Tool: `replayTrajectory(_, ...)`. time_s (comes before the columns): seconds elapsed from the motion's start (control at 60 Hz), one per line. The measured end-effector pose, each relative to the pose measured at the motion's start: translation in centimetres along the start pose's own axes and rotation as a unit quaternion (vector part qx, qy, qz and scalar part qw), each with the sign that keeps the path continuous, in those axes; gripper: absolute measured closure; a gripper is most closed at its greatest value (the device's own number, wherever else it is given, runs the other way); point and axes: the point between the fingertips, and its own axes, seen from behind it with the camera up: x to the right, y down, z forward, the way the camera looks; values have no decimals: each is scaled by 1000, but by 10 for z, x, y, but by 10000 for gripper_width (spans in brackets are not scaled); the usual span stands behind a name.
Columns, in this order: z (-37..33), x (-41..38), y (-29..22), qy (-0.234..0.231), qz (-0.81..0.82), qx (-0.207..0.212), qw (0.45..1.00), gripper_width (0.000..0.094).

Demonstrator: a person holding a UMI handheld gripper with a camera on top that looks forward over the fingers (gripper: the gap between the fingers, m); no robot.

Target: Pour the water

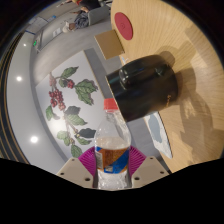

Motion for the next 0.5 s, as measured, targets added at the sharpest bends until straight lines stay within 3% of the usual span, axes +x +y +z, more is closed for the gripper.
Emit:
replayTrajectory(0.033, -15, 4, -15, -4, 6, -13, 1000, 556)
replayTrajectory(0.15, 0, -2, 3, 1, 13, -11, 1000, 556)
replayTrajectory(0.233, 1, -6, 17, -1, -29, -46, 999, 555)
replayTrajectory(0.3, -18, -33, 15, -45, -124, -92, 987, 556)
replayTrajectory(0.35, -27, -72, 19, -89, -229, -95, 965, 555)
replayTrajectory(0.417, -38, -131, -4, -144, -397, -58, 904, 555)
replayTrajectory(0.5, -67, -197, -45, -166, -582, 39, 795, 554)
